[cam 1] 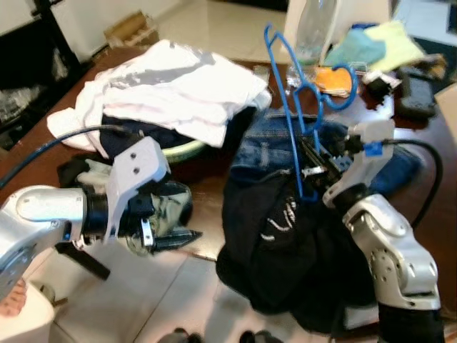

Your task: Hang hanger

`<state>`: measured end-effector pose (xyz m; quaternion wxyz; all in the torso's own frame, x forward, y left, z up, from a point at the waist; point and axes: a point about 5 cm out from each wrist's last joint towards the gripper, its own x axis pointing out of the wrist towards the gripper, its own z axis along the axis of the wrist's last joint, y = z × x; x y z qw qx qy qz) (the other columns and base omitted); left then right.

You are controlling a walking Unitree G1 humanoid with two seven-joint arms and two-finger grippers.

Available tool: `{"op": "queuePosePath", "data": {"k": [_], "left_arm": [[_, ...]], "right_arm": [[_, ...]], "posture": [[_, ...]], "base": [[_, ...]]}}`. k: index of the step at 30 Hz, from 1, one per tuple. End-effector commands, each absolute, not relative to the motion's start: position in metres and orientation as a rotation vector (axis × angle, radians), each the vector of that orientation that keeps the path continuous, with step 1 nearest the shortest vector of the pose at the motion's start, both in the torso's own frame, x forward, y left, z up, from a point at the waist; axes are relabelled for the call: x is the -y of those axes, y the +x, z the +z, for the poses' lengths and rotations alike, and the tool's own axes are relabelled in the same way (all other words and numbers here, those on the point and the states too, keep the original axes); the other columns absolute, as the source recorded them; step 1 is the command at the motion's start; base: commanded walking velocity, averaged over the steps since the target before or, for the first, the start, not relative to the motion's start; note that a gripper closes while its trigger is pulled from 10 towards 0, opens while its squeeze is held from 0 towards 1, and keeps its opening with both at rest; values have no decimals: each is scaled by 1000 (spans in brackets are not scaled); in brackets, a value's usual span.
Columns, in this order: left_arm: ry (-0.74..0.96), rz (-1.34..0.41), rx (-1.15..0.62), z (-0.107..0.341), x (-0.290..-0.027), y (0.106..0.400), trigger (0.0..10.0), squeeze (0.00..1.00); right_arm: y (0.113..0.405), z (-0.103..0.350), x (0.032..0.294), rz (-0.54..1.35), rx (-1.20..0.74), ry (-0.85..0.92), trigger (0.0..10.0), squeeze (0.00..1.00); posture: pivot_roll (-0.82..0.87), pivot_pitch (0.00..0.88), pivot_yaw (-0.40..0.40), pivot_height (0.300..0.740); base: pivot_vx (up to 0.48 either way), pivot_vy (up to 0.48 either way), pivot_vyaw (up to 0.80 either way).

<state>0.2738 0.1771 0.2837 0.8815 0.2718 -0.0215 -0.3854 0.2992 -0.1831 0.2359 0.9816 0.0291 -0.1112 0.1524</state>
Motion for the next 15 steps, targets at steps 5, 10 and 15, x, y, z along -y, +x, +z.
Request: {"op": "queuePosePath", "data": {"k": [5, 10, 15], "left_arm": [[565, -545, 94, 288, -201, 291, 10000, 0], [580, -330, 61, 277, -229, 300, 10000, 0], [581, -246, 39, 267, -241, 305, 10000, 0]], "right_arm": [[297, 230, 177, 329, 213, 83, 10000, 0], [297, 229, 177, 325, 211, 84, 10000, 0], [296, 228, 176, 326, 211, 84, 10000, 0]], "posture": [[83, 212, -10, 740], [87, 215, -12, 740], [83, 214, -13, 740]], "base": [[0, 0, 0], [0, 0, 0], [0, 0, 0]]}}
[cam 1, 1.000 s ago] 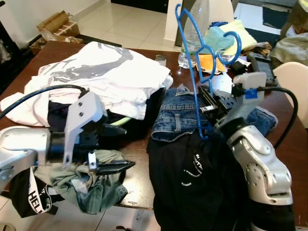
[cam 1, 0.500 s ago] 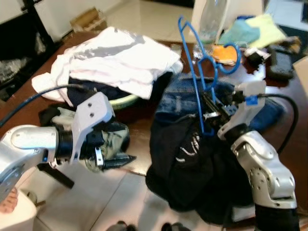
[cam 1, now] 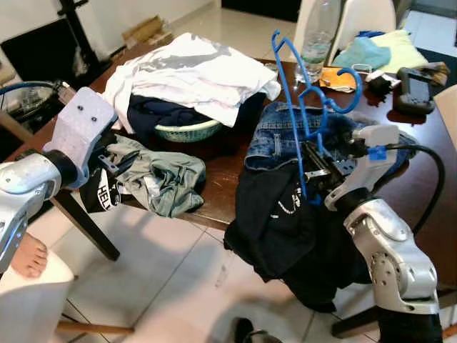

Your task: Hang hanger

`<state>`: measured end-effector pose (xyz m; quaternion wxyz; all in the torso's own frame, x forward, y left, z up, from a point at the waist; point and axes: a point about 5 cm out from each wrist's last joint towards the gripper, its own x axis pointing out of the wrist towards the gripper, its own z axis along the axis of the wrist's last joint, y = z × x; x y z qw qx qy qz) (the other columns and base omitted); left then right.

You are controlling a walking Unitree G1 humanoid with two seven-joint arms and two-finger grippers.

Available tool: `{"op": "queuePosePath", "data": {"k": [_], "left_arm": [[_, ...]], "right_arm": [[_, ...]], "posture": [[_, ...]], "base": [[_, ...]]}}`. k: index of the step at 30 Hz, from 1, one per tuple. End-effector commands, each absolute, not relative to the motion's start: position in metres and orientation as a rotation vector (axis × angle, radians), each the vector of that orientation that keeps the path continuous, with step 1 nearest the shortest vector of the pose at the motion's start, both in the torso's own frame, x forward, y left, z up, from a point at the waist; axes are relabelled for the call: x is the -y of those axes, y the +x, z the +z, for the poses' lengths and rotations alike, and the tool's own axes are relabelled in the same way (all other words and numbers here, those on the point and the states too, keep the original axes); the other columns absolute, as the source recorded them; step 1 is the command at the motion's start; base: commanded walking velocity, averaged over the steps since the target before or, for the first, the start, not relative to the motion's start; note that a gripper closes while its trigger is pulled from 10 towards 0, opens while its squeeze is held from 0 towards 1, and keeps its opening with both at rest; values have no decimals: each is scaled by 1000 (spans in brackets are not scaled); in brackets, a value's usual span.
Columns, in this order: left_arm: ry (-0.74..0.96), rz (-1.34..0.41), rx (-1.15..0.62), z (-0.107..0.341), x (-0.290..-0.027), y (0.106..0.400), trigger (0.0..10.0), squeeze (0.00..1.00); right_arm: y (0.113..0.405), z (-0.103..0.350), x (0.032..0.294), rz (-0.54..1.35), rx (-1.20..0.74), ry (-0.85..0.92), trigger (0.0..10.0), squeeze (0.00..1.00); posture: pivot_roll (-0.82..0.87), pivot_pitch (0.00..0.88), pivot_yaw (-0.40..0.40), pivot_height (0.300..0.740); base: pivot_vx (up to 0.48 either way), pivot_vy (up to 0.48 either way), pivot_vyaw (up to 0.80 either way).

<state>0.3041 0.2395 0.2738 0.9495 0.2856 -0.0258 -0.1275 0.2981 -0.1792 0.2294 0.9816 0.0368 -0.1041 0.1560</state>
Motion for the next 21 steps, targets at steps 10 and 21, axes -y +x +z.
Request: {"op": "queuePosePath", "data": {"k": [10, 21], "left_arm": [[454, -185, 90, 257, -247, 328, 10000, 0], [331, -503, 125, 238, -194, 343, 10000, 0]], "right_arm": [[296, 230, 176, 316, 223, 80, 10000, 0], [295, 233, 176, 311, 229, 66, 10000, 0]], "posture": [[74, 217, -14, 740], [49, 224, -11, 740]], "base": [[0, 0, 0], [0, 0, 0]]}}
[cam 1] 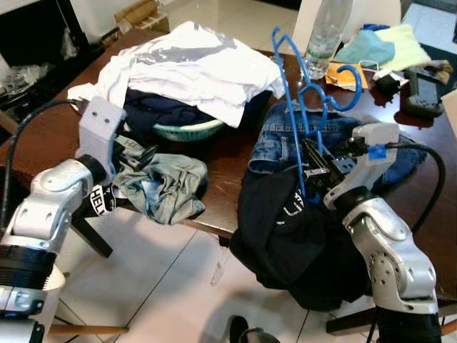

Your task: Hang hanger

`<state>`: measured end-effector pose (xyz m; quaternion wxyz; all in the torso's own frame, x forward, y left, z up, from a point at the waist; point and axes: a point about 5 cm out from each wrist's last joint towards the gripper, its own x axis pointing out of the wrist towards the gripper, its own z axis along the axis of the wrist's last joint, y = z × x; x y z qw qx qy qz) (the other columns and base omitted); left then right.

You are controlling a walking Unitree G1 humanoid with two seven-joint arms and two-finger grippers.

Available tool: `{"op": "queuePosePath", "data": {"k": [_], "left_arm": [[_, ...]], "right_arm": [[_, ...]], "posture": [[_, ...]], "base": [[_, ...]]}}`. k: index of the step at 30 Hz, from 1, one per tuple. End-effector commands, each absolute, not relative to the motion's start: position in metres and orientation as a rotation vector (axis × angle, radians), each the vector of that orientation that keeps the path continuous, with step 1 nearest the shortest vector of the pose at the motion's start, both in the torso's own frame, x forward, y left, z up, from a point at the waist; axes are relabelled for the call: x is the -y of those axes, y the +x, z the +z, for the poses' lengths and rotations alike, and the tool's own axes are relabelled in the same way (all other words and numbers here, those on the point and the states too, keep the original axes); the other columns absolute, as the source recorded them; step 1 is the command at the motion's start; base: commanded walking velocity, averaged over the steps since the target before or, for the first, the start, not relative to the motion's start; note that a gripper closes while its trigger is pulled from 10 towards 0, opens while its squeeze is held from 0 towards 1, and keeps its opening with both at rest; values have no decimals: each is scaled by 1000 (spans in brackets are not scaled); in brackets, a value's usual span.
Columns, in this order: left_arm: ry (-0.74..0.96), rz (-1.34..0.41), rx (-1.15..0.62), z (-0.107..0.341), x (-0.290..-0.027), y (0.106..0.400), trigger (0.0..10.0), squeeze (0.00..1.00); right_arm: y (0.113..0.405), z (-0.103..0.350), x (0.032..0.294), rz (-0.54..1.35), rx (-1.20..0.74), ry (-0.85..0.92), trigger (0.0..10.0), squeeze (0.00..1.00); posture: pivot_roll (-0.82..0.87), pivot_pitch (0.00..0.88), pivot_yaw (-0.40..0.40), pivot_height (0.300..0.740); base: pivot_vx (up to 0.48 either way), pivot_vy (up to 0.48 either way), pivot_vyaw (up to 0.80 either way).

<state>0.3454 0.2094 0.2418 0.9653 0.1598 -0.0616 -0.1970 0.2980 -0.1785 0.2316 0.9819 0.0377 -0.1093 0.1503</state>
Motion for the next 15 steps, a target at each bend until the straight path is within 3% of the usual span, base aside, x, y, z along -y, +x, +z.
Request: {"op": "queuePosePath", "data": {"k": [1, 4, 8, 15], "left_arm": [[331, -503, 125, 238, -194, 343, 10000, 0], [342, -626, 103, 231, -177, 333, 10000, 0], [347, -643, 80, 226, -177, 329, 10000, 0], [371, -583, -36, 201, -195, 319, 10000, 0]], "right_arm": [[295, 233, 176, 311, 229, 66, 10000, 0], [293, 233, 178, 304, 228, 63, 10000, 0], [292, 233, 178, 301, 226, 62, 10000, 0], [293, 233, 181, 297, 222, 56, 10000, 0]], "posture": [[49, 224, -11, 740], [42, 225, -3, 740], [42, 227, -4, 740], [53, 232, -8, 740]], "base": [[0, 0, 0], [0, 0, 0], [0, 0, 0], [0, 0, 0]]}}
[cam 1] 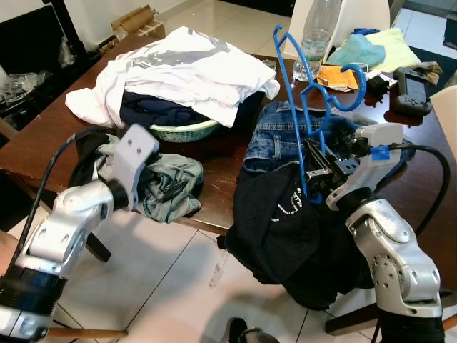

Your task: Hang hanger

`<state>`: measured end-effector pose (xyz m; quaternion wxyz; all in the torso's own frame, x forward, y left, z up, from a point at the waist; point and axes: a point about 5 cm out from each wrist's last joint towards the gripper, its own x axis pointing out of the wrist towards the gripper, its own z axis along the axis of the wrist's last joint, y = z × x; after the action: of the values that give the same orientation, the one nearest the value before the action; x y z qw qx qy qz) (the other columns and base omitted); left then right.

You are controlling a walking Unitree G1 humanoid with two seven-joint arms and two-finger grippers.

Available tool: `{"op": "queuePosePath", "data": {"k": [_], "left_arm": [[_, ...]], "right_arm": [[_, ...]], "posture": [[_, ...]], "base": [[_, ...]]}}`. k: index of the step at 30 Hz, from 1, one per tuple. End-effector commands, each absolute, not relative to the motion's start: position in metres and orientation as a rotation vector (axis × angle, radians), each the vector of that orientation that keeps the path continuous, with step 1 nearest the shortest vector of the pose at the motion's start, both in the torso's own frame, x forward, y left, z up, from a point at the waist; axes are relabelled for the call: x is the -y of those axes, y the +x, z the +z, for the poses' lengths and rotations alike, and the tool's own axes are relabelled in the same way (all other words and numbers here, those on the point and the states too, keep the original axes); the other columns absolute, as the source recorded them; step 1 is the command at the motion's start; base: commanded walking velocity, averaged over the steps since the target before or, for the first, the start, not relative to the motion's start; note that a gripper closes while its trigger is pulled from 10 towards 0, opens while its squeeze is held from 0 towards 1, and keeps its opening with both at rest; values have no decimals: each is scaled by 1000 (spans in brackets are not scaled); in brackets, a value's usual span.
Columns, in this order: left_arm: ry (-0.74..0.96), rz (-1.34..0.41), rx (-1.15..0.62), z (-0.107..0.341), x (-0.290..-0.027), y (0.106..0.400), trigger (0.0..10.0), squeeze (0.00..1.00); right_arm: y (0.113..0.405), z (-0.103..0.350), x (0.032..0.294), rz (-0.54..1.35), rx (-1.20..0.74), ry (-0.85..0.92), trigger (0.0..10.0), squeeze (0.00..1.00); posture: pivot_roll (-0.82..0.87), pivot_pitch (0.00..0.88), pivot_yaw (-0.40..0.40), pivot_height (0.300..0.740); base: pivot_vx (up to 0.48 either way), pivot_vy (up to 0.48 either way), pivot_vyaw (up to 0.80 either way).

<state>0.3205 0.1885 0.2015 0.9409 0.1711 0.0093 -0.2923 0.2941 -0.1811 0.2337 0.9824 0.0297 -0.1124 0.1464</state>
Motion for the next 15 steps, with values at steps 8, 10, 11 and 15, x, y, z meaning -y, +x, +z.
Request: {"op": "queuePosePath", "data": {"k": [8, 10, 11, 15], "left_arm": [[404, -476, -49, 197, -212, 323, 10000, 0], [412, -441, -41, 198, -216, 326, 10000, 0], [412, -441, -41, 198, -216, 326, 10000, 0], [430, -386, -31, 199, -222, 331, 10000, 0]], "right_arm": [[293, 233, 182, 292, 220, 49, 10000, 0], [293, 234, 183, 289, 219, 47, 10000, 0], [293, 234, 183, 289, 219, 47, 10000, 0], [294, 235, 185, 283, 221, 43, 10000, 0]], "posture": [[47, 232, -10, 740], [44, 230, -10, 740], [44, 230, -10, 740], [36, 229, -11, 740]], "base": [[0, 0, 0], [0, 0, 0], [0, 0, 0], [0, 0, 0]]}}
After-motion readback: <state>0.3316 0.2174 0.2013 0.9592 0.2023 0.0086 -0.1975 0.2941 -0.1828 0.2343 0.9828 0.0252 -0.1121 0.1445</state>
